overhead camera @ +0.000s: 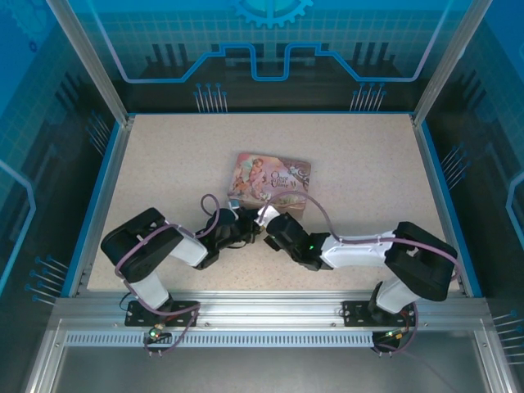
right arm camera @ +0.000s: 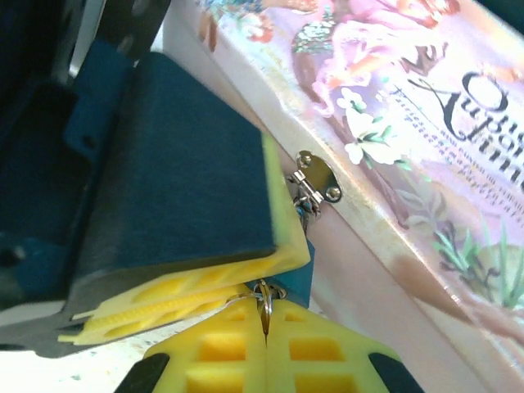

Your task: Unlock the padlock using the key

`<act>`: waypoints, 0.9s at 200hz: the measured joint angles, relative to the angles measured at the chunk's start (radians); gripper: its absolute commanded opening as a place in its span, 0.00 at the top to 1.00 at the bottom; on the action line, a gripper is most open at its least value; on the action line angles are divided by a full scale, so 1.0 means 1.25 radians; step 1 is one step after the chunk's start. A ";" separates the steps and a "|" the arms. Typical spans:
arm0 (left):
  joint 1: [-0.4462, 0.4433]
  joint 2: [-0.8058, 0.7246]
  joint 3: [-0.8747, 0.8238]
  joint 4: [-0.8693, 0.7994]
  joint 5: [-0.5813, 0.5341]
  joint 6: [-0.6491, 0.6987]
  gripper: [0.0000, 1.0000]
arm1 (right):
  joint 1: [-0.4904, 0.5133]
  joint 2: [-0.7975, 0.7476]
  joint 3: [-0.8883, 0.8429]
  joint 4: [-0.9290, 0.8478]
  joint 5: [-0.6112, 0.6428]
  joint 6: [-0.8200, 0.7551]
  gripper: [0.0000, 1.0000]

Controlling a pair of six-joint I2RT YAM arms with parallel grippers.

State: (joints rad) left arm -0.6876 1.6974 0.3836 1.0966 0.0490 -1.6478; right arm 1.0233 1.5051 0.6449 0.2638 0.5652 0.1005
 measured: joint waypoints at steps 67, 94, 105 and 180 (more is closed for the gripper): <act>-0.014 -0.002 0.022 0.004 0.020 0.000 1.00 | -0.062 -0.097 -0.077 0.050 -0.127 0.168 1.00; -0.014 -0.002 0.022 0.000 0.019 0.001 1.00 | -0.063 -0.090 -0.077 0.055 -0.131 0.175 0.98; -0.014 -0.002 0.022 -0.006 0.018 0.001 1.00 | -0.064 -0.085 -0.077 0.057 -0.134 0.174 0.94; 0.001 0.010 0.020 -0.034 -0.021 0.031 1.00 | -0.101 -0.087 -0.111 0.037 -0.166 0.121 0.49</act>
State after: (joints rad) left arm -0.6861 1.7096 0.4088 1.0546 0.0223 -1.6089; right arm 0.8967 1.3968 0.5056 0.3103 0.3573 0.2512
